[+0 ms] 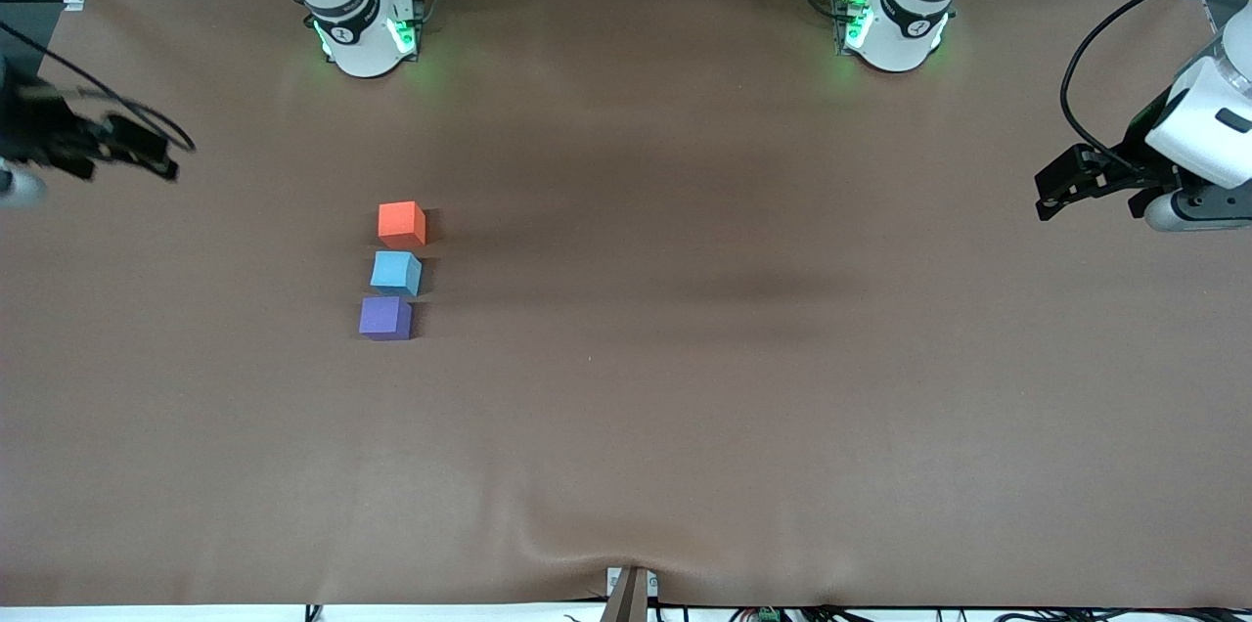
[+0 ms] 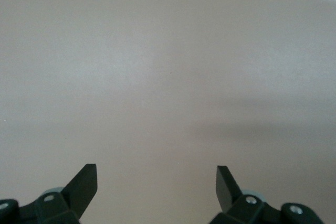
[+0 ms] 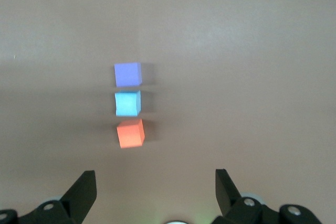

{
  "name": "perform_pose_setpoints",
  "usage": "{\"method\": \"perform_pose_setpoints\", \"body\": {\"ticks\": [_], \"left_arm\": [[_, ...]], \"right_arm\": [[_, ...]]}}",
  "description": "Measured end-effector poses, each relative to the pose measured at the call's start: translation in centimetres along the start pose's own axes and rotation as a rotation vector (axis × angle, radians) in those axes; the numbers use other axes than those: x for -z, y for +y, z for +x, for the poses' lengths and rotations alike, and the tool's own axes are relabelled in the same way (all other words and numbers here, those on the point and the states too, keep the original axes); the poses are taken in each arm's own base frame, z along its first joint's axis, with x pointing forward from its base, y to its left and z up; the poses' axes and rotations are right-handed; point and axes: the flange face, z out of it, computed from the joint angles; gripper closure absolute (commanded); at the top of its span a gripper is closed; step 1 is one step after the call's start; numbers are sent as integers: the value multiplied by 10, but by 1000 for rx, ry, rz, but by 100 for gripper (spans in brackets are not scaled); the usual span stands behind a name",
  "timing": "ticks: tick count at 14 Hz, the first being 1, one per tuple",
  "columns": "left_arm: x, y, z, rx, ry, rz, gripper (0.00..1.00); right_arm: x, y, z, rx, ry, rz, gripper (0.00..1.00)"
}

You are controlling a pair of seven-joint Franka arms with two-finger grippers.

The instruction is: Place blue block between orange and purple blocks

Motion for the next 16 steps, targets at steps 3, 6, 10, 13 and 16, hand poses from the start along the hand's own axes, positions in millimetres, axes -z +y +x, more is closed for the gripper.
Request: {"method": "perform_pose_setpoints", "body": {"ticks": [3, 6, 10, 13, 16], "left_arm": [[9, 0, -5, -2, 5, 0, 0], [15, 2, -11, -6, 5, 1, 0], [18, 4, -21, -10, -19, 6, 0], [18, 4, -22, -11, -23, 5, 0], [17, 5, -24, -12, -40, -1, 0]], "right_arm": [[31, 11, -23, 27, -7, 1, 0], [41, 11, -29, 27, -13, 1, 0], [38, 14, -27, 22, -19, 1, 0], [37, 13, -25, 23, -23, 1, 0], [36, 13, -25, 24, -25, 1, 0]]}}
